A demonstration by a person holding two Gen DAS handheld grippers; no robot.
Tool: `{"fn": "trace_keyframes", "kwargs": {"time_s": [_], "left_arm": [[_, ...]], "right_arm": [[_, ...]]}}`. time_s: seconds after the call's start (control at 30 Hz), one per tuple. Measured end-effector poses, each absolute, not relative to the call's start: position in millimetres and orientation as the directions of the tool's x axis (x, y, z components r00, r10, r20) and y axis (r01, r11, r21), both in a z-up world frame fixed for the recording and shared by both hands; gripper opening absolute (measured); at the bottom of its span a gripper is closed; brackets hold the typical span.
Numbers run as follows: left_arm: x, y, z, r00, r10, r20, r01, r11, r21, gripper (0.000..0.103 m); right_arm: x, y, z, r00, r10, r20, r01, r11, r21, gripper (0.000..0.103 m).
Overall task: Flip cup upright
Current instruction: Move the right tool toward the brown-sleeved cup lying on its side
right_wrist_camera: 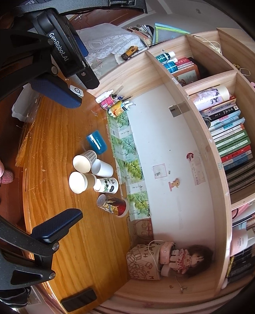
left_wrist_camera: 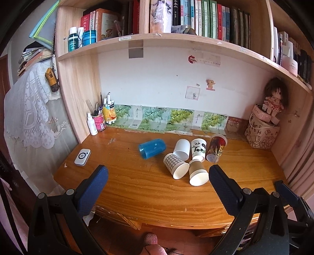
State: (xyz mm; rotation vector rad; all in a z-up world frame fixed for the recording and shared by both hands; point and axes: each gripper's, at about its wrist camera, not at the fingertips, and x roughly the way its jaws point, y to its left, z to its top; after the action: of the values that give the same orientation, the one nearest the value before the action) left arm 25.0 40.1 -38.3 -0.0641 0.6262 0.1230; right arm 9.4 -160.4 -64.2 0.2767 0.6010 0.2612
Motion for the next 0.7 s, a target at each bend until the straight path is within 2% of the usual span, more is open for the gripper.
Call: {"fn": "trace_keyframes", "kwargs": {"time_s": [0.4,0.7], "left_arm": [[48.3,40.0,-48.1,0.758,0.049,-0.650,-0.102,0.994,-0.044,0.102],[94.2,38.4,-64.1,0.704,-0.015,-0.710,-0.060,0.995,-0.080,0.102]], "right_arm": [[27.8,-162.1,-70.9,0.764,0.327,-0.556,-0.153,0.929,0.337,0.103],[62.3,-159.3,-80.5,0.727,0.313,-0.611,-0.136,0.938,0.319,0.102]]}}
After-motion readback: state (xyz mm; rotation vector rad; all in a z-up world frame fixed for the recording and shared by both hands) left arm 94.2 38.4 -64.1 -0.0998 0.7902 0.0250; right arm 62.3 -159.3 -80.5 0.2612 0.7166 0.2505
